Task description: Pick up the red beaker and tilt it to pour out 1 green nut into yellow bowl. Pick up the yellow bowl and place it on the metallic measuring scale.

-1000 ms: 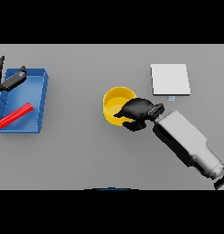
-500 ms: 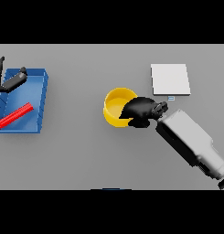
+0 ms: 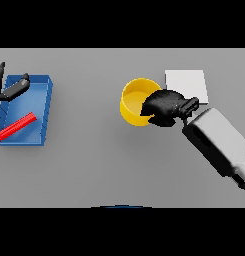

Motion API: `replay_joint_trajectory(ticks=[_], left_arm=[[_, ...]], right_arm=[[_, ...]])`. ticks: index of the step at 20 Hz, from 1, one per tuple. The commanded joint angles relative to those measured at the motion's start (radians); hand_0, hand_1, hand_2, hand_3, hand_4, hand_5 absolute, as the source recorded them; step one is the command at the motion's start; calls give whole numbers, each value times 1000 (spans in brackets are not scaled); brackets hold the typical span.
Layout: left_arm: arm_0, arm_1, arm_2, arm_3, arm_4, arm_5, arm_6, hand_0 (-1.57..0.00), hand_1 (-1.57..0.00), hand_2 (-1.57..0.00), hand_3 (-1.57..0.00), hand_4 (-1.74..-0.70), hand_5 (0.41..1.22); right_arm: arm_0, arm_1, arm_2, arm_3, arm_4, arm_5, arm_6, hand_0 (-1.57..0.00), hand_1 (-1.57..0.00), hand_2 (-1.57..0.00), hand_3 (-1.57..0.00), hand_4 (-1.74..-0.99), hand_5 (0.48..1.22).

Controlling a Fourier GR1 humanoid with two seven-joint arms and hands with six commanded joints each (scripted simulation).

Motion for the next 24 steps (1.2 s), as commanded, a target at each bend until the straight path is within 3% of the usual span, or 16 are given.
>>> replay_joint_trajectory(ticks=[1,5,8,10,20,24], left_arm=[[-8,-1,2,2,0,-1,4,1,1,1,1,-803,723],[-13,9,3,8,-4,-9,3,1,1,1,1,-799,723],[-5,16,8,-5,-1,0,2,1,1,1,1,-809,735],[-4,14,3,-5,-7,0,6,1,1,1,1,-808,742],[3,30,-3,-54,-3,18,83,1,1,1,1,-832,773],[3,37,-12,-50,-2,22,83,1,1,1,1,-819,763]], right_arm=[[1,-1,-9,-8,-6,4,13,-1565,-1564,-1550,-1286,-1723,1219],[-22,-25,-27,-5,-13,7,13,-1568,-1568,-1562,-1243,-1719,1220],[-65,-77,-46,29,-3,-21,-42,-1570,-1570,-1567,-1318,-1720,1220],[-89,-90,-68,70,3,-39,-23,-1570,-1570,-1568,-1298,-1720,1221],[-156,-126,-139,404,24,-198,-87,-1571,-1571,-1571,-1172,-1720,1221],[-180,-121,-141,540,26,-252,-107,-1571,-1571,-1571,-1227,-1722,1221]])
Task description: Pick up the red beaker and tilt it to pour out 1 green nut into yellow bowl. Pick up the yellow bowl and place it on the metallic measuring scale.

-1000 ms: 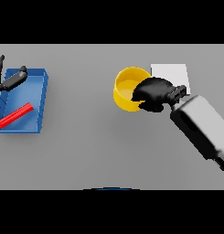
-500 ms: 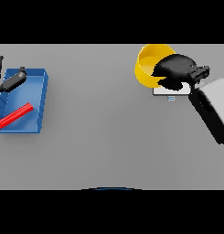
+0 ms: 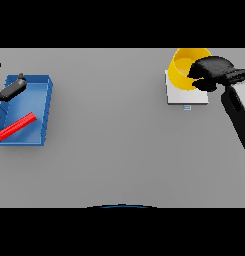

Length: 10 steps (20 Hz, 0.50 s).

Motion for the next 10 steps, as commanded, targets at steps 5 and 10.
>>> replay_joint_trajectory(ticks=[5,10], left_arm=[[-2,10,-1,0,6,-5,0,1,1,1,1,-807,749],[-19,0,1,14,5,-7,1,1,1,1,1,-800,725]], right_arm=[[-30,43,16,173,23,-99,-57,-1571,-1568,-1571,-1410,-1724,1221],[-58,86,24,282,25,-142,-44,-1571,-1491,-1566,-1497,-1727,1221]])
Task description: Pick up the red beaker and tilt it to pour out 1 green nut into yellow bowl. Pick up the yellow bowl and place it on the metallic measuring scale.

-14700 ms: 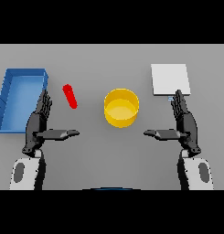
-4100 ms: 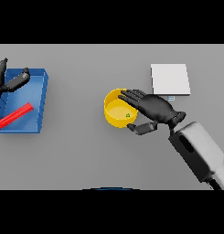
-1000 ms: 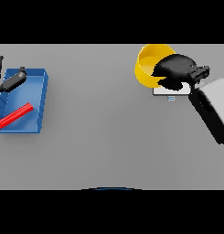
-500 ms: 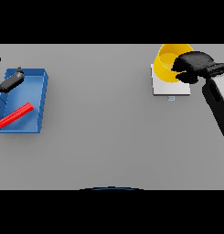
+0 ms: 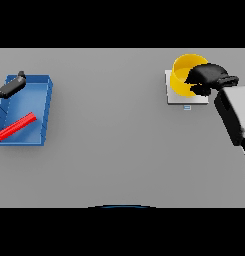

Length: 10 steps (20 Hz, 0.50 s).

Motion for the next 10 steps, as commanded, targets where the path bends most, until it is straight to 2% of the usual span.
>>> replay_joint_trajectory(ticks=[1,3,5,6,7,8,10], left_arm=[[3,2,-2,-4,1,-2,0,1,1,1,1,-805,728],[3,-4,-5,6,1,-5,-7,1,1,1,1,-806,734],[-2,-7,-7,4,-4,-2,-10,1,1,1,1,-811,740],[-2,-11,-10,4,-2,-7,-12,1,1,1,1,-813,745],[-2,-21,-14,9,-5,0,-8,1,1,1,1,-812,745],[-6,-20,-14,13,-5,-1,0,1,1,1,1,-812,744],[-14,-24,-9,29,-1,-7,-1,1,1,1,1,-812,745]], right_arm=[[3,1,1,7,-2,-12,-12,-1571,-1475,-1567,-1510,-1727,1221],[-15,3,1,47,-5,-25,-36,-1548,-1420,-1568,-1481,-1721,1221],[-24,13,0,65,-13,-7,-14,-1536,-1411,-1569,-1165,-1728,1221],[-33,14,-3,82,-18,3,-22,-1543,-1443,-1496,-1022,-1659,1221],[-37,18,-7,90,-22,9,-7,-1525,-1350,-1348,-907,-1596,1134],[-43,14,-12,101,-26,12,-11,-1219,-1083,-1132,-824,-1548,1053],[-48,17,-12,113,-27,19,-27,-780,-692,-810,-711,-1470,928]])
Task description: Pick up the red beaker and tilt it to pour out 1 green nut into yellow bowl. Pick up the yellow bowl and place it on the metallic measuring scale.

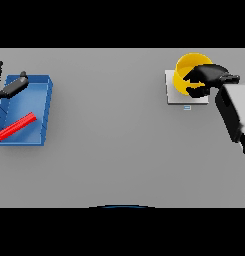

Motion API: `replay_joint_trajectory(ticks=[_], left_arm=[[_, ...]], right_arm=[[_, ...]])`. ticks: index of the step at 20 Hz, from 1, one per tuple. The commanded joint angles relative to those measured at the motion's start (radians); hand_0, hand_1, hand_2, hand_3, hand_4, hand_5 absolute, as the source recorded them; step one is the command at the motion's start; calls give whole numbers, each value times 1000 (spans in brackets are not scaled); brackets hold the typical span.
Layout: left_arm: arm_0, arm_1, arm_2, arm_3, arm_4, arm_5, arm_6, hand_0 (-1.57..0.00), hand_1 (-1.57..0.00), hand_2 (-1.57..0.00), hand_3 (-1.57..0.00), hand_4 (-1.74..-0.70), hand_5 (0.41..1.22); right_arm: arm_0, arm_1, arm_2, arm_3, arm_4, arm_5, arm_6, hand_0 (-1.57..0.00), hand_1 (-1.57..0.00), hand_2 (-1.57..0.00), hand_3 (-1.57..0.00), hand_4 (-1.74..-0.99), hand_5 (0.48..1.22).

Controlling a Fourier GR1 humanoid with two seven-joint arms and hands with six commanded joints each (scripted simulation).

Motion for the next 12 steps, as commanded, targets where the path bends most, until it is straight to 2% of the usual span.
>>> replay_joint_trajectory(ticks=[1,3,5,8,12], left_arm=[[-11,-4,-4,6,-5,-2,1,1,1,1,1,-809,742],[-11,-7,-13,9,-13,-2,0,1,1,1,1,-806,738],[-16,-16,-12,16,-9,-4,-1,1,1,1,1,-810,739],[-7,-4,-6,9,-5,0,-1,1,1,1,1,-809,736],[-12,-15,-5,13,-3,7,-5,1,1,1,1,-821,734]], right_arm=[[-4,1,4,3,4,3,-3,-624,-554,-694,-670,-1444,887],[-2,4,4,13,5,5,0,-399,-354,-518,-604,-1410,821],[-9,4,10,31,12,2,-25,-255,-226,-390,-541,-1385,780],[-24,3,24,57,28,9,-62,-130,-115,-244,-442,-1346,746],[-50,15,34,91,45,11,-66,-53,-47,-115,-348,-1308,733]])
